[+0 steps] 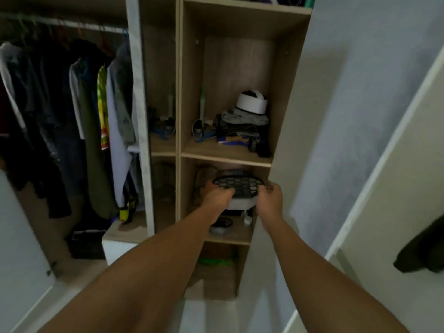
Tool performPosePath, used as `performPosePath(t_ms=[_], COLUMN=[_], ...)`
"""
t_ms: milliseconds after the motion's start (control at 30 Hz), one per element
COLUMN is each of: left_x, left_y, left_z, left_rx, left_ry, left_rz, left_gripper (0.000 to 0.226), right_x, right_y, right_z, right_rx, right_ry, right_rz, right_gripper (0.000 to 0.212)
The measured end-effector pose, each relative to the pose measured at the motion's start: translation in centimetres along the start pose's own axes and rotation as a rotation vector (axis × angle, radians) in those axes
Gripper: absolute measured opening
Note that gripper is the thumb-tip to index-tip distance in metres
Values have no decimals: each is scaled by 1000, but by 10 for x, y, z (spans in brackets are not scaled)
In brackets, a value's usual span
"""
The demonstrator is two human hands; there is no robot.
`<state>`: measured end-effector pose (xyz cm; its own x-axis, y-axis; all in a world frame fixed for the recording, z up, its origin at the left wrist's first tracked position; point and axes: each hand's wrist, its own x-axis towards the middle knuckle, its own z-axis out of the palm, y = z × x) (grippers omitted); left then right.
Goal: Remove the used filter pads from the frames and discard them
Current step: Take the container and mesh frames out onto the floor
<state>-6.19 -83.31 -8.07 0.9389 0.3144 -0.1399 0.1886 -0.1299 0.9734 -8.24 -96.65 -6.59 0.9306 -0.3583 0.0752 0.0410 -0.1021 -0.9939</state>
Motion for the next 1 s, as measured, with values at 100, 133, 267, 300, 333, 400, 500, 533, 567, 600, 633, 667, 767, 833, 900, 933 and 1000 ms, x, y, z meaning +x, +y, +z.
performPosePath(t_ms=[100,133,267,300,333,400,500,533,567,600,633,667,767,833,900,933,1000], left_x=[-40,-53,-93,-101,-111,-126,-145,-149,-153,-156,-157,-157,-157,-158,-158,-157,-155], left_y=[-41,-57,-117,-135,-150,-181,-218,-233,-246,-259,-272,-285,-316,-333,-347,-355,-367], left_z=[-7,-10,-28,-35,-44,-66,-104,-121,-137,-154,-171,-192,-251,-292,-336,-353,-379], left_rx=[25,30,31,31,63,100,133,160,171,183,193,204,200,185,194,199,194], left_ry=[-20,-26,-81,-101,-124,-134,-119,-115,-108,-103,-111,-116,-109,-108,-132,-136,-148], left_rz=[-24,-46,-159,-177,-206,-237,-306,-345,-374,-398,-418,-435,-472,-491,-507,-515,-521], left_gripper=[55,52,48,46,45,39,30,28,26,26,26,26,26,20,12,10,9], right_x=[-39,-54,-109,-124,-139,-168,-208,-225,-240,-255,-269,-286,-328,-357,-389,-403,-423], right_y=[33,48,102,115,128,151,186,195,204,211,217,223,241,249,258,263,273], right_z=[-8,-10,-14,-14,-12,-2,23,35,46,57,69,84,126,156,186,197,215], right_rx=[-11,-22,-126,-146,-163,-204,-246,-256,-256,-246,-235,-230,-218,-241,-243,-250,-263], right_ry=[25,32,130,140,138,131,103,94,84,68,50,29,-24,-62,-84,-95,-101], right_rz=[92,121,229,263,299,348,434,470,498,520,539,559,616,645,659,658,662], right_gripper=[39,40,38,37,36,34,32,30,29,27,26,25,22,22,21,20,18])
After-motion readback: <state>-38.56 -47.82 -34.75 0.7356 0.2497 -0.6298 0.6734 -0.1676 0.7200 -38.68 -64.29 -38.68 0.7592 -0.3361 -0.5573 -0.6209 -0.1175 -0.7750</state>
